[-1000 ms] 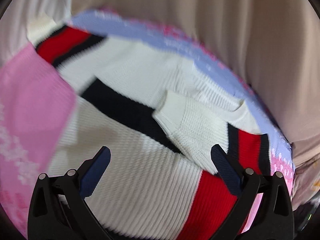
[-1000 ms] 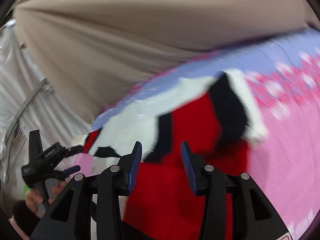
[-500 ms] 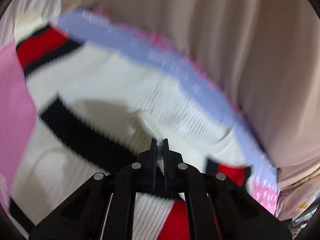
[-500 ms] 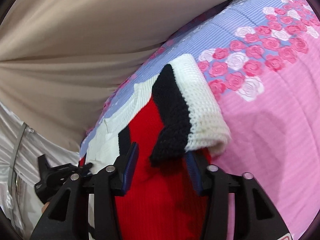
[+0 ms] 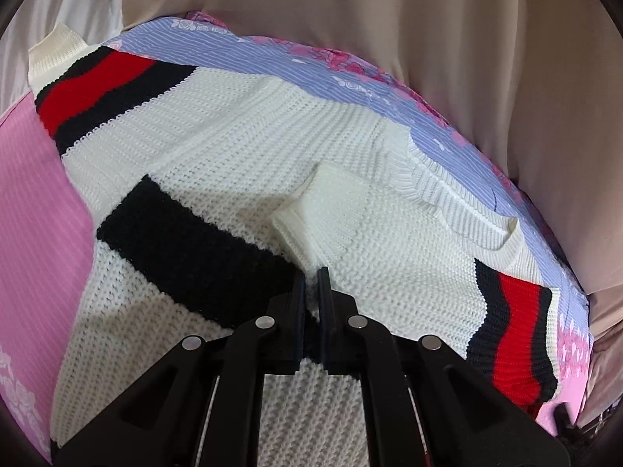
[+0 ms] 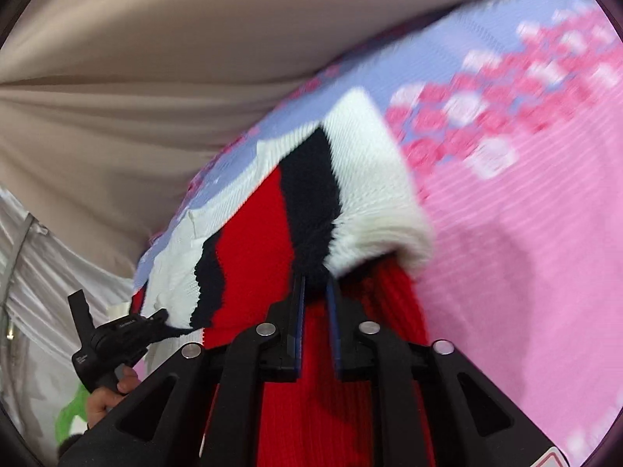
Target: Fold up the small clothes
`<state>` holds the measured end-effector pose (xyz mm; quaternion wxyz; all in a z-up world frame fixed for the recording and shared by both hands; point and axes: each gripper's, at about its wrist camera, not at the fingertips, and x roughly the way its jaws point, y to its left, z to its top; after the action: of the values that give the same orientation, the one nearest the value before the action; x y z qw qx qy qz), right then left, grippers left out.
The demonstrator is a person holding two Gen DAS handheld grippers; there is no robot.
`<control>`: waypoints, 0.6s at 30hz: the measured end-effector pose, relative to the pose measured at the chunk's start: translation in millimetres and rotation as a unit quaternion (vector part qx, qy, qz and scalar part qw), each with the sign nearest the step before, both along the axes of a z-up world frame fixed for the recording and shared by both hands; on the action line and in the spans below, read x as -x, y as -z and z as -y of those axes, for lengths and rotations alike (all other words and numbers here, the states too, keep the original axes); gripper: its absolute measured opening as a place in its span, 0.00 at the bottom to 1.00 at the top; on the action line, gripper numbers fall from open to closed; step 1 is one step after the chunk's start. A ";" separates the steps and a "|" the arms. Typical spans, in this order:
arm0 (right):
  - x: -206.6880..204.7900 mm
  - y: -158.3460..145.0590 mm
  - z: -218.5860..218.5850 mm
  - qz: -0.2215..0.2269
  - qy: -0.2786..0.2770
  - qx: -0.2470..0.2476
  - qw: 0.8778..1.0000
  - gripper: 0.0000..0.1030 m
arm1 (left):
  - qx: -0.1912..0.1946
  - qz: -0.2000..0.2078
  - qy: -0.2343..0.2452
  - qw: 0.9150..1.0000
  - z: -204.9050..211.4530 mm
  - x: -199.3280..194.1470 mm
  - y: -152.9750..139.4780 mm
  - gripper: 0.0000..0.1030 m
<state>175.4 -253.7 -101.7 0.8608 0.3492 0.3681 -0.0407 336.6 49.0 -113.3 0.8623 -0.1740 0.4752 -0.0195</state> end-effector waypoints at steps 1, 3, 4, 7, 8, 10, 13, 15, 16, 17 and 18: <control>7.5 -8.7 -2.0 0.012 0.010 0.014 1.000 0.14 | -0.004 0.002 0.002 1.000 0.2 0.8 -0.9 0.07; 8.9 -26.7 -8.6 0.035 0.006 0.025 0.999 0.14 | -0.007 0.003 0.003 1.000 -0.7 1.1 1.1 0.07; 0.6 -30.4 -13.7 0.035 -0.008 0.033 0.999 0.14 | -0.008 0.002 0.003 1.000 -0.5 0.9 1.2 0.07; -25.2 -14.8 -10.6 -0.005 -0.032 0.079 0.996 0.06 | -0.007 0.003 0.005 1.000 -2.4 5.2 0.8 0.08; -31.1 2.2 -3.8 -0.035 -0.023 0.085 0.996 0.03 | -0.006 0.004 0.008 1.000 -2.6 6.0 1.0 0.08; -30.4 26.6 12.1 -0.047 -0.002 0.051 0.998 0.00 | 0.000 0.008 0.015 1.000 -5.9 7.4 0.8 0.08; -26.0 13.3 4.4 -0.045 -0.002 0.084 0.995 0.00 | 0.023 0.002 0.014 1.000 -15.4 9.4 0.3 0.09; -36.1 19.6 -7.4 -0.081 -0.023 0.137 0.987 0.00 | 0.051 0.001 -0.003 0.999 -30.6 13.9 -8.4 0.09; -37.2 19.1 -10.6 -0.086 -0.026 0.151 0.984 0.00 | 0.060 0.011 -0.011 0.998 -41.4 17.0 -14.6 0.09; -38.0 13.1 -14.9 -0.091 -0.023 0.162 0.982 0.00 | 0.066 0.020 -0.022 0.997 -53.9 18.1 -21.6 0.15; -36.9 2.1 -21.5 -0.087 -0.026 0.162 0.983 0.09 | 0.070 0.031 -0.042 0.996 -77.1 18.3 -30.7 0.25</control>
<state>212.2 -232.3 -103.9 0.8714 0.1910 0.4390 -0.1074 318.2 126.1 -82.5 0.8626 -0.2527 0.4377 -0.0221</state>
